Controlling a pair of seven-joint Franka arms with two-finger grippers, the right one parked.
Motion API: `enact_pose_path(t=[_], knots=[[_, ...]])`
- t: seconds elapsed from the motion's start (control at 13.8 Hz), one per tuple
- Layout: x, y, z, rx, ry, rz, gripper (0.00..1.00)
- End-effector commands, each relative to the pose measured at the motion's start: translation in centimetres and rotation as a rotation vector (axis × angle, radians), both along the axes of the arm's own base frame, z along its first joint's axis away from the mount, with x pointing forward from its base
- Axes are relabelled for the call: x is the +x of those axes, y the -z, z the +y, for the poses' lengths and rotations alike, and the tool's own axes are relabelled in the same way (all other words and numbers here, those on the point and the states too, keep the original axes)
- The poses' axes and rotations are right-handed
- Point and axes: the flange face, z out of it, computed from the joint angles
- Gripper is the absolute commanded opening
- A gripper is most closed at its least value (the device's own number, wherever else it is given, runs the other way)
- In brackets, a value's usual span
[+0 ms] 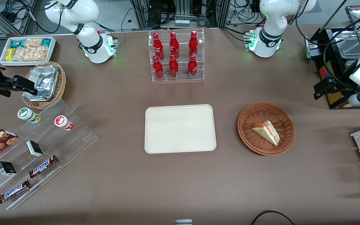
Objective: Place sandwich from basket to tray
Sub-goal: 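Move the left gripper over the wrapped sandwich in the wicker basket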
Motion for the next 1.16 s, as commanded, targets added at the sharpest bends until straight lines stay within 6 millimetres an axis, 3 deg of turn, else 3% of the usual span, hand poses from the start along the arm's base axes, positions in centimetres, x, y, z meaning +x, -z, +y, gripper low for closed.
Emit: enact_pose_path(t=[0.0,0.22,0.36,0.51,0.8,1.09], knots=[[0.3,-0.1,0.0,0.007,0.005,-0.005,1.0],[0.9,1.0,-0.1,0.01,0.004,0.008,1.0],[1.3,3.4,-0.2,0.011,0.006,0.036,1.0],[1.0,7.4,-0.8,0.014,-0.009,0.014,1.0],[-0.1,16.1,-4.0,-0.003,-0.341,-0.05,1.0],[-1.7,23.0,-5.9,-0.043,-0.624,-0.097,1.0]])
